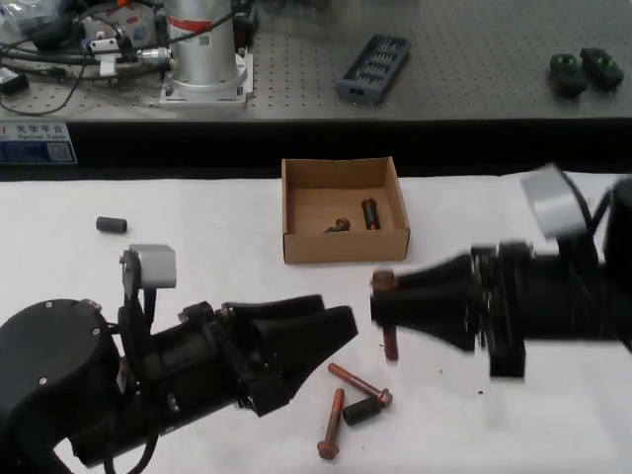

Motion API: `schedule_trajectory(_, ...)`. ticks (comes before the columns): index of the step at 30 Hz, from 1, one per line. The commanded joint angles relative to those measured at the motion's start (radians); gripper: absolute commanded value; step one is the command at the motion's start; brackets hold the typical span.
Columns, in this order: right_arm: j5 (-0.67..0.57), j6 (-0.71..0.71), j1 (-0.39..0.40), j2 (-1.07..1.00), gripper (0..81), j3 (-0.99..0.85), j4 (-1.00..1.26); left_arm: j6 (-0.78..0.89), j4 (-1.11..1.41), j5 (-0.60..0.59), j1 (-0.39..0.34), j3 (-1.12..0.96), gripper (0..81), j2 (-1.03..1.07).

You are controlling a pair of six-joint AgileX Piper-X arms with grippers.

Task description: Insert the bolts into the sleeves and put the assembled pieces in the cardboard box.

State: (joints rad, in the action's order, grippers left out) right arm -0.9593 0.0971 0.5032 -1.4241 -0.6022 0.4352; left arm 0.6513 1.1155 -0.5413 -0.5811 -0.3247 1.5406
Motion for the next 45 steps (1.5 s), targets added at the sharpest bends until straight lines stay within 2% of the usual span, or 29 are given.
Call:
schedule_trajectory(1, 0.007, -0.046, -0.018, -0.037, 7.6, -0.068, -0.054, -0.024, -0.010, 0.006, 0.014, -0.001, 40.2, -0.002)
schedule_trajectory(6, -0.001, -0.031, -0.054, -0.241, 7.6, -0.253, -0.070, -0.076, -0.015, 0.014, 0.039, -0.001, 40.2, -0.038)
schedule_trajectory(10, -0.009, 0.033, -0.073, -0.406, 7.6, -0.416, -0.070, -0.167, -0.134, 0.016, 0.039, -0.001, 39.8, -0.098)
schedule_trajectory(17, -0.038, 0.057, -0.087, -0.620, 7.6, -0.702, -0.165, -0.320, -0.438, 0.071, 0.039, -0.001, 28.7, -0.234)
schedule_trajectory(21, -0.022, 0.051, -0.099, -0.700, 7.6, -0.831, -0.197, -0.350, -0.471, 0.133, 0.039, -0.001, 18.5, -0.279)
schedule_trajectory(24, -0.018, 0.051, -0.110, -0.758, 7.6, -0.929, -0.239, -0.383, -0.466, 0.134, 0.039, -0.001, 13.0, -0.299)
schedule_trajectory(31, -0.011, 0.045, -0.135, -0.853, 7.6, -1.111, -0.333, -0.383, -0.466, 0.125, 0.039, -0.001, 12.9, -0.306)
schedule_trajectory(37, 0.098, 0.012, -0.146, -0.868, 7.6, -1.142, -0.447, -0.383, -0.464, 0.143, 0.039, -0.001, 12.9, -0.306)
schedule_trajectory(40, 0.216, 0.006, -0.146, -0.868, 7.6, -1.142, -0.515, -0.383, -0.464, 0.155, 0.039, -0.001, 12.9, -0.306)
schedule_trajectory(45, 0.328, -0.031, -0.129, -0.868, 7.6, -1.142, -0.584, -0.383, -0.464, 0.175, 0.039, -0.001, 12.9, -0.306)
